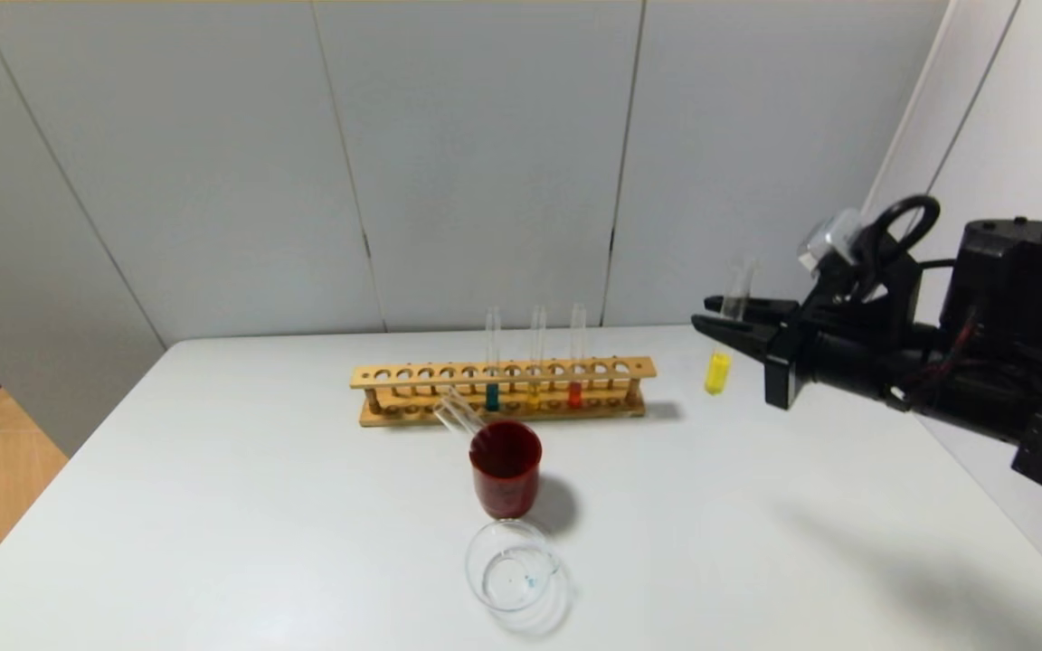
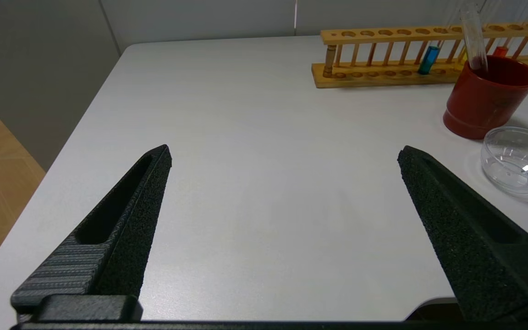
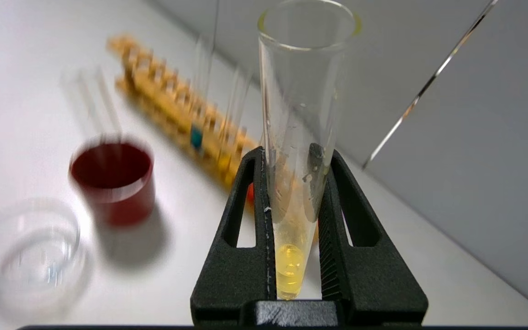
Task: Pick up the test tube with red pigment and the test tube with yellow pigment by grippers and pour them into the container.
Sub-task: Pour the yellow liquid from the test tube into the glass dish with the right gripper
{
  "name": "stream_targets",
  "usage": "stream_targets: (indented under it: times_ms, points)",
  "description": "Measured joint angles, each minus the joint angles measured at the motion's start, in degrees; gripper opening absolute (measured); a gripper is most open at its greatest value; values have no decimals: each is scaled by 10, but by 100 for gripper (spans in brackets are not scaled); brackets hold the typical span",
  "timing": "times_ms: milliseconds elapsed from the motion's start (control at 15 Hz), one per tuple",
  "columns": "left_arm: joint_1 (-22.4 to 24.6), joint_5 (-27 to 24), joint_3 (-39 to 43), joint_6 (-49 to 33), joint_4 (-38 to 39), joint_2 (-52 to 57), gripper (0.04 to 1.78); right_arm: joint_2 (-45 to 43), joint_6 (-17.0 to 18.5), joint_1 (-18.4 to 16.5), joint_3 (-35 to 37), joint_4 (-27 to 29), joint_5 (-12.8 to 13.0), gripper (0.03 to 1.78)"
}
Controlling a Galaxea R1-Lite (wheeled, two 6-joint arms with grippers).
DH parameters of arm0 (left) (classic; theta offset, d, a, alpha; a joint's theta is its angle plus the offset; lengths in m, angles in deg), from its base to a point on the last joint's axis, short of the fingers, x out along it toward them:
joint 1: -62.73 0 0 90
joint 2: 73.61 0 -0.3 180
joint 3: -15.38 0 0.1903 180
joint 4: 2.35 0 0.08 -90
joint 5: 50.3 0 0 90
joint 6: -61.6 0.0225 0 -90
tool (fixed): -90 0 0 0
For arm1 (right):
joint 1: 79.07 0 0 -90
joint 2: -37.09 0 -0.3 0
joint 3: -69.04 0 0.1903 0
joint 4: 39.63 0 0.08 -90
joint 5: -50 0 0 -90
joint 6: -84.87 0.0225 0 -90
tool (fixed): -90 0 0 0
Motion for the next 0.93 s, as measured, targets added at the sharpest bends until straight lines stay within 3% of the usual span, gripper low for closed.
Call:
stream_targets:
  times_ms: [333,533,800,933]
  points:
    - [0,0,0,0,0,0,175,-32,-117,98,96,1,19,35]
    - [0,0,0,0,0,0,175,-15,-157,158,114,2,75,35]
    - [0,0,0,0,0,0,175,16,-273,184,110,29,110,35]
    - [0,0,0,0,0,0,175,33,-291,195,85,57,144,35]
